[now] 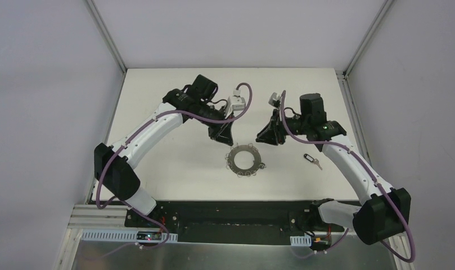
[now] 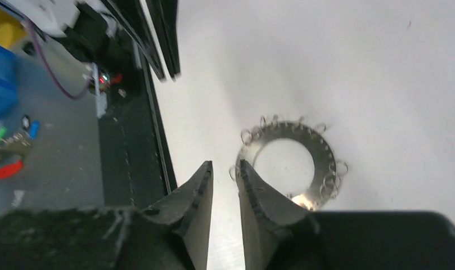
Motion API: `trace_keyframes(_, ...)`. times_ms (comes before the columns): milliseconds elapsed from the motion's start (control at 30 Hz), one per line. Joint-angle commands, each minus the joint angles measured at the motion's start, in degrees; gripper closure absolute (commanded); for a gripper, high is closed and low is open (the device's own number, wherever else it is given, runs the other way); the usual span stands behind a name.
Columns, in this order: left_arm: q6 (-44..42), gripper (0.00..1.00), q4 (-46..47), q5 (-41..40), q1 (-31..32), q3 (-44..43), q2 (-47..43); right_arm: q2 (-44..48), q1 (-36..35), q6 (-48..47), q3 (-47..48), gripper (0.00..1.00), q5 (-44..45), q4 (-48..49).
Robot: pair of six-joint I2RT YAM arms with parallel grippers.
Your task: Put the keys on the keyring
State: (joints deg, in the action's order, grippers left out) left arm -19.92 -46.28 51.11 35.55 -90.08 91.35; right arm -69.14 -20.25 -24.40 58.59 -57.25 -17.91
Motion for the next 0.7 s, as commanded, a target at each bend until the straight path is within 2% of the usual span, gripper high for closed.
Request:
trace_keyframes(0, -4.5, 0.83, -0.9, -4.1, -3.7, 8.0, -7.4, 1.8, -3.1, -13.5, -4.6, 0.72, 8.8, -8.6)
trace_keyframes(100, -4.5, 0.68, -1.4, -8.8, -7.1, 10.8, -10.2, 0.5, -8.1, -16.0, -6.7, 0.61, 14.2, -9.2)
trace_keyframes(267, -4.2, 0.49, -2.8, -14.8, -13.0, 14.0, -14.3, -4.5, -13.5, -17.6, -7.7, 0.57, 21.9, -8.8)
trace_keyframes(467, -3.8, 0.34, -1.4, -20.5, -17.1, 17.7, -19.3, -10.3, -17.3, -16.1, -8.5, 0.56, 28.3, -8.2)
trace_keyframes(667, -2.8, 0.29, 0.2, -22.1, -17.6, 19.3, -20.8, -14.0, -17.8, -13.6, -8.6, 0.57, 30.8, -8.6)
